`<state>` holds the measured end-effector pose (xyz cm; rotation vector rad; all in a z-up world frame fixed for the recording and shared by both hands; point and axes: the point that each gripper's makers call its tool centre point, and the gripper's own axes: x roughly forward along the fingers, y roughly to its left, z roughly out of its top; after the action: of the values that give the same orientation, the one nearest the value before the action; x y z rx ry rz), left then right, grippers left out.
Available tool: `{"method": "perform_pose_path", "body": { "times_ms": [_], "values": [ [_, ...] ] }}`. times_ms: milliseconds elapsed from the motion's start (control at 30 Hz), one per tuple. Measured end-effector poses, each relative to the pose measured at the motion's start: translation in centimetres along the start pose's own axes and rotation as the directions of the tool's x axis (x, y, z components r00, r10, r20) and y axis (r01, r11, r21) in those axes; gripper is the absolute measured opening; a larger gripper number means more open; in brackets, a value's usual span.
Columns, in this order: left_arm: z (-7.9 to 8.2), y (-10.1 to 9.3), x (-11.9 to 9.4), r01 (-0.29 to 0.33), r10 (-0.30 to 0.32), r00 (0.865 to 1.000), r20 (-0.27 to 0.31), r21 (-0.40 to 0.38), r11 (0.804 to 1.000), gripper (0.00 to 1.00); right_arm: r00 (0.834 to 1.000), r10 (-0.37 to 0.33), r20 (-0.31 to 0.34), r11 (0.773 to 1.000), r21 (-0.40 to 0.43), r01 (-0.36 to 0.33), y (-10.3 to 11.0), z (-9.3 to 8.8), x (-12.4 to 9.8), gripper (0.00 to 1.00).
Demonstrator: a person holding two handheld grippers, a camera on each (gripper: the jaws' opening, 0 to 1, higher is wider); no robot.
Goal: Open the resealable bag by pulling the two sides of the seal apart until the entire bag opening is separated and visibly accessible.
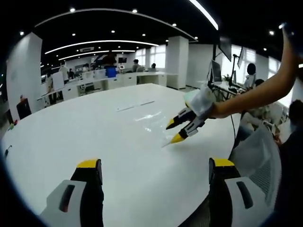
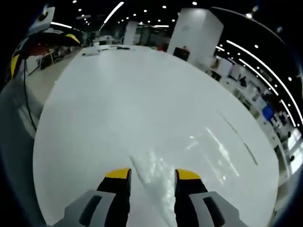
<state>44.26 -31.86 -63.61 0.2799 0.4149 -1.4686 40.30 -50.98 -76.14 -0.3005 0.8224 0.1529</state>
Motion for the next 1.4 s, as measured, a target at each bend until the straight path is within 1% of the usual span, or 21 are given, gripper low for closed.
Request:
{"method": "perform_pose_path", "body": {
  "times_ms": [100, 200, 367, 500, 567, 667, 833, 1000, 1067, 1200, 1367, 1400],
  "values": [
    [-0.2, 0.2, 0.0, -0.007, 0.007, 1.0, -0.007, 0.0, 1.0, 0.9, 1.0, 0.003, 0.006, 1.0, 0.006, -0.003, 0.0, -0.1, 0.2, 0.24],
    [-0.2, 0.3, -0.2, -0.01, 0.01, 1.0, -0.005, -0.005, 1.0, 0.9, 1.0, 0.007, 0.005, 1.0, -0.007, -0.007, 0.1, -0.1, 0.4, 0.21],
    [-0.5, 0.4, -0.2, -0.015, 0.014, 1.0, -0.012, -0.014, 1.0, 0.9, 0.999, 0.04, -0.003, 0.999, -0.011, -0.04, 0.6, -0.4, 0.9, 0.21],
    [-0.6, 0.4, -0.2, -0.018, 0.017, 1.0, -0.015, -0.019, 1.0, 0.9, 0.998, 0.064, -0.007, 0.998, -0.018, -0.064, 0.9, -0.5, 1.0, 0.14],
    [-0.6, 0.7, -0.2, -0.033, 0.033, 0.999, -0.016, -0.021, 0.999, 0.9, 0.998, 0.056, -0.008, 0.998, -0.029, -0.056, 0.9, -0.4, 1.0, 0.13],
    [-0.5, 0.9, -0.2, -0.04, 0.04, 0.999, -0.012, -0.022, 0.999, 0.9, 0.997, 0.073, -0.013, 0.997, -0.024, -0.073, 1.1, -0.6, 1.1, 0.11],
    [-0.4, 1.0, -0.2, -0.041, 0.04, 0.999, -0.009, -0.027, 0.999, 0.9, 0.994, 0.103, -0.022, 0.994, -0.039, -0.103, 1.8, -0.9, 1.2, 0.05],
    [-0.6, 1.0, -0.2, -0.041, 0.04, 0.999, -0.016, -0.03, 0.999, 0.89, 0.993, 0.114, -0.026, 0.992, -0.041, -0.115, 2.0, -0.9, 1.2, 0.03],
    [-0.7, 0.9, -0.3, -0.039, 0.039, 0.999, -0.017, -0.029, 0.999, 0.89, 0.992, 0.125, -0.016, 0.992, -0.028, -0.125, 1.9, -0.9, 1.2, 0.02],
    [-0.6, 1.3, -0.3, -0.061, 0.061, 0.998, -0.009, -0.016, 0.998, 0.88, 0.989, 0.147, -0.008, 0.989, -0.015, -0.147, 1.9, -0.9, 1.3, 0.02],
    [-0.4, 1.3, 0.0, -0.056, 0.056, 0.998, -0.002, -0.024, 0.998, 0.87, 0.983, 0.18, -0.021, 0.982, -0.051, -0.181, 2.6, -0.8, 1.1, 0.01],
    [-0.4, 1.3, 0.0, -0.054, 0.054, 0.999, -0.003, -0.021, 0.998, 0.87, 0.981, 0.191, -0.026, 0.979, -0.07, -0.192, 2.9, -0.8, 1.0, 0.01]
  ]
}}
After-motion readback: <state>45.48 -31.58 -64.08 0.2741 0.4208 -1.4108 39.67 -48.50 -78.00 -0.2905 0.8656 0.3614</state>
